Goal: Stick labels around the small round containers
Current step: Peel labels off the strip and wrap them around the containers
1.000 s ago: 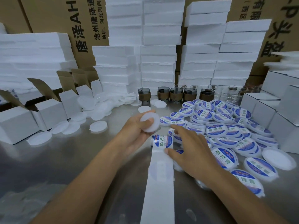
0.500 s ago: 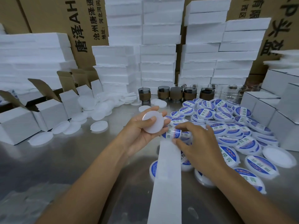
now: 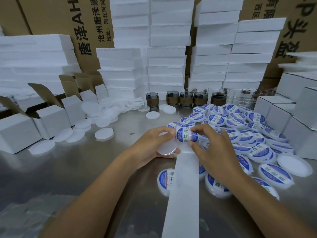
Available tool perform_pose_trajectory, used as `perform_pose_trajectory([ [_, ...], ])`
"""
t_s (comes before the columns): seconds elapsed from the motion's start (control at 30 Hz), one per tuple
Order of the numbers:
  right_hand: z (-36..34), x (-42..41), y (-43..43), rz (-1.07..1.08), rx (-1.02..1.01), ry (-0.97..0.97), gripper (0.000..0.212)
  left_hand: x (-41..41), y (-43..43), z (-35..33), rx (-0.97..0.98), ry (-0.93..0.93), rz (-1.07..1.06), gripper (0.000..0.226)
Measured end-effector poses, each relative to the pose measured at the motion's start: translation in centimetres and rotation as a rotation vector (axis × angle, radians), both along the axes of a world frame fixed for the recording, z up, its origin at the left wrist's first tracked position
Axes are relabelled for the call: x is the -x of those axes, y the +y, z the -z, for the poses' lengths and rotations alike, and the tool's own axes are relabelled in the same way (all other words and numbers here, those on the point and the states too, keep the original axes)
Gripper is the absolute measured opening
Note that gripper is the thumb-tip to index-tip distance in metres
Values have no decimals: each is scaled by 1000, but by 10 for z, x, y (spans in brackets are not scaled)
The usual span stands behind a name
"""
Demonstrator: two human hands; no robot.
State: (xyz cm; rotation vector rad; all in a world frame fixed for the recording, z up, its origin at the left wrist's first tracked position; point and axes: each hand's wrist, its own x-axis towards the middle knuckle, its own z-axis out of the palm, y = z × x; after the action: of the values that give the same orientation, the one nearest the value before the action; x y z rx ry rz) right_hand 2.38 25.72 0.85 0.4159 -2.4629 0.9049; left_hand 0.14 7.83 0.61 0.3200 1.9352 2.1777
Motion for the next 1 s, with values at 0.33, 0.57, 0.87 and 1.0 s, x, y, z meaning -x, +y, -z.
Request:
perform_pose_trajectory([
  [0.33, 4, 3, -4, -115, 322, -49, 14, -1, 5, 2, 133, 111, -123, 8],
  [0.57, 3, 4, -2, -95, 174, -38, 31, -4, 7, 0, 128, 120, -119, 10],
  [0.87, 3, 0, -1, 45, -181, 159, 26, -5, 10, -3, 141, 126, -148, 18],
  [1.0, 2, 0, -1, 46, -193, 158, 21, -4, 11, -3, 163, 164, -210, 17],
])
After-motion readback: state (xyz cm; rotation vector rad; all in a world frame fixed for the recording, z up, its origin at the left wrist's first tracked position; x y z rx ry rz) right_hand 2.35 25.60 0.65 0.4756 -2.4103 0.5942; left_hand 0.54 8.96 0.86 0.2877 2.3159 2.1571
